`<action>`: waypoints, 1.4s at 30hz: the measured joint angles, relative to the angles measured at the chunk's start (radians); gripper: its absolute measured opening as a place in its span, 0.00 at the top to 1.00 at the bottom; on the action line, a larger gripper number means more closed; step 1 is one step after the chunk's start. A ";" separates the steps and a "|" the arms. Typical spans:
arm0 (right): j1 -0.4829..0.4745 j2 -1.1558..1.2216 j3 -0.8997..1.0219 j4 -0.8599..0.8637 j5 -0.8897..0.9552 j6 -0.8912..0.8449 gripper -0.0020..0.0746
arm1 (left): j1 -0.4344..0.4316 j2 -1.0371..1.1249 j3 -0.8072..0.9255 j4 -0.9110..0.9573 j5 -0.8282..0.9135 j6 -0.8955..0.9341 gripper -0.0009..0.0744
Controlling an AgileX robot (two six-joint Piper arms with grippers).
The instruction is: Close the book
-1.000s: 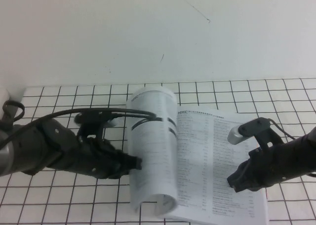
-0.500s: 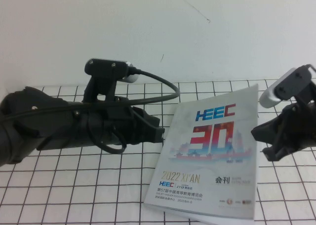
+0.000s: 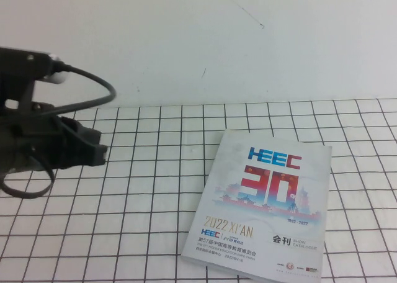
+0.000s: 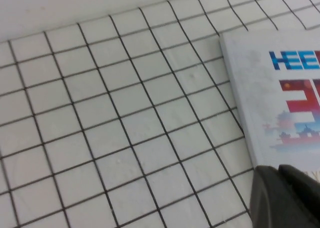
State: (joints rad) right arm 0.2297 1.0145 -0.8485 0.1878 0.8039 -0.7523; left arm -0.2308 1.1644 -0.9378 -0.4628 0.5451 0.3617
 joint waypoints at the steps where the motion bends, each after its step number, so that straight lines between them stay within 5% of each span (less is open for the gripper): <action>1: 0.000 -0.023 0.000 -0.062 0.020 0.052 0.98 | 0.018 -0.026 0.000 0.007 0.001 -0.013 0.99; 7: -0.002 -0.201 0.011 -0.346 0.087 0.366 0.98 | 0.058 -0.241 0.053 0.073 -0.073 -0.031 0.99; 24: -0.002 -0.743 0.432 -0.154 -0.159 0.409 0.98 | 0.058 -1.021 0.650 0.080 -0.400 0.025 0.99; 42: -0.002 -0.777 0.538 0.004 -0.178 0.409 0.98 | 0.058 -1.132 0.732 0.080 -0.351 0.027 0.99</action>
State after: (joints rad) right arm 0.2281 0.2376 -0.3104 0.1914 0.6264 -0.3436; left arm -0.1725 0.0324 -0.2056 -0.3827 0.1940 0.3886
